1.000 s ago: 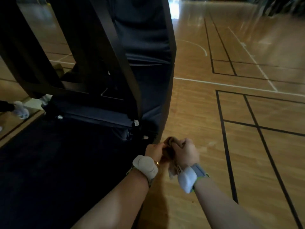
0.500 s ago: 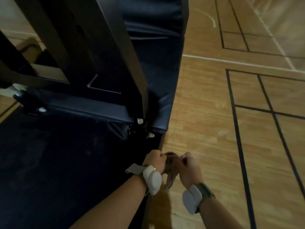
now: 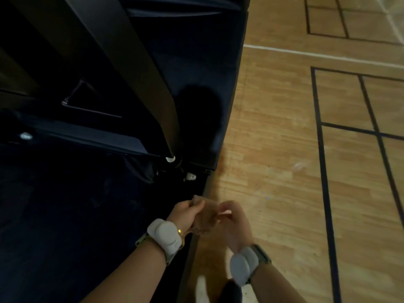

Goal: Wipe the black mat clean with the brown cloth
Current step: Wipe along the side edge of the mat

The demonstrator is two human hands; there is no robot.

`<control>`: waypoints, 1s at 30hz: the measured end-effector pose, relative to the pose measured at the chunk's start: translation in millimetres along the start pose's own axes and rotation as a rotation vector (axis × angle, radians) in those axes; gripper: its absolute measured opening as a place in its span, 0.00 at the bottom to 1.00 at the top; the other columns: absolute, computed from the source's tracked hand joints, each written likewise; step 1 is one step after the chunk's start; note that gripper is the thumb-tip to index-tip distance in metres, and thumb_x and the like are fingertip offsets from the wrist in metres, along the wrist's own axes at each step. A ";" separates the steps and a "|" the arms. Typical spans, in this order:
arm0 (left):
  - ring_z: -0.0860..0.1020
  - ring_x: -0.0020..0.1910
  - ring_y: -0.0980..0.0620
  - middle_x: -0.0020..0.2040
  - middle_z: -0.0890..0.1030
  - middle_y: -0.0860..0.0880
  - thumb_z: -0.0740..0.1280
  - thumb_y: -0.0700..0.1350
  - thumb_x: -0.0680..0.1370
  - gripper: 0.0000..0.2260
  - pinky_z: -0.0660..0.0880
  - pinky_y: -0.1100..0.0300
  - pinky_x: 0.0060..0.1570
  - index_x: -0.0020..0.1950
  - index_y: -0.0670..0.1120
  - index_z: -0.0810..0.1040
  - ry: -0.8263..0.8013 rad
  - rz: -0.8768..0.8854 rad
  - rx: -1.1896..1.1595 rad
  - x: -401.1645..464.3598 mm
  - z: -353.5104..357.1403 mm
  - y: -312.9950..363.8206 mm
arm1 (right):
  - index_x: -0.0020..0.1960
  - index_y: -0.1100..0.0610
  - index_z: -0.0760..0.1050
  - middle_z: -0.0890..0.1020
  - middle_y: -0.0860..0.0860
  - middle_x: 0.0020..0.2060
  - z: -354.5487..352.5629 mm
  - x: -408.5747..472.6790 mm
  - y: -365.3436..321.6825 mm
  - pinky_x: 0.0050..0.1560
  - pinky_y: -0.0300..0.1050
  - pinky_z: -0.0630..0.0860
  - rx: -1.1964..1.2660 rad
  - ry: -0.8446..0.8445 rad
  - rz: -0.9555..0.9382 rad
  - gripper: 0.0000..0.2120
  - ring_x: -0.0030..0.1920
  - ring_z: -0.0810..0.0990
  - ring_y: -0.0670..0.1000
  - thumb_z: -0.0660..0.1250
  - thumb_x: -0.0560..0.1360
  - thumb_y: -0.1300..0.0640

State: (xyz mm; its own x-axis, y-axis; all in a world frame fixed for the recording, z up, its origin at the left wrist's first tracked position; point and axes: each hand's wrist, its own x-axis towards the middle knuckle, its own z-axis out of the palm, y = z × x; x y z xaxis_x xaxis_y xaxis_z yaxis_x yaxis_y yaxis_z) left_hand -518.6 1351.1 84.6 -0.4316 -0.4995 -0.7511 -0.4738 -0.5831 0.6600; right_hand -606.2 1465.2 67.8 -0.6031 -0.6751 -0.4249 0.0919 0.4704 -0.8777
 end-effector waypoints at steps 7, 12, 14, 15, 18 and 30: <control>0.81 0.48 0.47 0.50 0.83 0.44 0.60 0.53 0.80 0.14 0.78 0.52 0.50 0.50 0.44 0.79 0.023 0.025 0.026 44.5 -12.1 24.9 | 0.59 0.53 0.77 0.82 0.52 0.52 -34.3 84.1 9.0 0.55 0.53 0.78 -0.337 -0.480 0.185 0.16 0.51 0.81 0.54 0.72 0.72 0.53; 0.76 0.42 0.51 0.47 0.77 0.49 0.65 0.53 0.78 0.12 0.70 0.61 0.38 0.56 0.47 0.71 0.479 0.162 0.366 74.7 -30.1 4.4 | 0.48 0.55 0.78 0.83 0.52 0.43 -30.4 102.6 32.4 0.44 0.48 0.81 -0.212 -0.291 0.221 0.11 0.43 0.82 0.53 0.76 0.68 0.55; 0.76 0.45 0.49 0.46 0.77 0.49 0.68 0.45 0.77 0.08 0.71 0.60 0.41 0.54 0.48 0.73 0.378 0.208 0.428 81.4 -21.2 -10.1 | 0.43 0.53 0.73 0.79 0.54 0.39 -17.5 102.3 44.8 0.34 0.47 0.79 -0.234 -0.234 0.269 0.10 0.37 0.80 0.55 0.74 0.67 0.55; 0.77 0.47 0.48 0.47 0.78 0.48 0.68 0.42 0.76 0.06 0.72 0.60 0.44 0.51 0.48 0.75 0.283 0.198 0.474 85.5 -15.1 -20.2 | 0.41 0.52 0.71 0.78 0.54 0.39 -11.9 102.2 52.8 0.33 0.49 0.79 -0.218 -0.193 0.309 0.11 0.36 0.79 0.56 0.74 0.67 0.53; 0.76 0.55 0.48 0.55 0.75 0.48 0.68 0.41 0.76 0.07 0.73 0.58 0.55 0.52 0.50 0.76 0.163 0.131 0.644 101.8 -1.9 -49.5 | 0.45 0.55 0.71 0.78 0.55 0.40 -4.0 103.9 79.9 0.34 0.48 0.77 -0.171 0.004 0.435 0.08 0.35 0.79 0.54 0.70 0.74 0.55; 0.54 0.74 0.46 0.76 0.55 0.50 0.60 0.46 0.79 0.18 0.63 0.49 0.68 0.70 0.49 0.68 -0.072 0.236 1.467 185.7 -42.4 -32.8 | 0.40 0.43 0.78 0.79 0.55 0.54 88.6 207.6 131.3 0.58 0.58 0.76 -0.025 -0.128 0.345 0.06 0.57 0.77 0.61 0.67 0.63 0.46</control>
State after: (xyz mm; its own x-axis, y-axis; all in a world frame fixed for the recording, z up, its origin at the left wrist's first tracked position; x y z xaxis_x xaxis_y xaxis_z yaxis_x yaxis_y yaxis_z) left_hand -550.7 1250.3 -77.2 -0.6220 -0.4304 -0.6541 -0.7021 0.6764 0.2226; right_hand -649.1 1336.5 -155.3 -0.4359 -0.5393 -0.7205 0.2523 0.6952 -0.6731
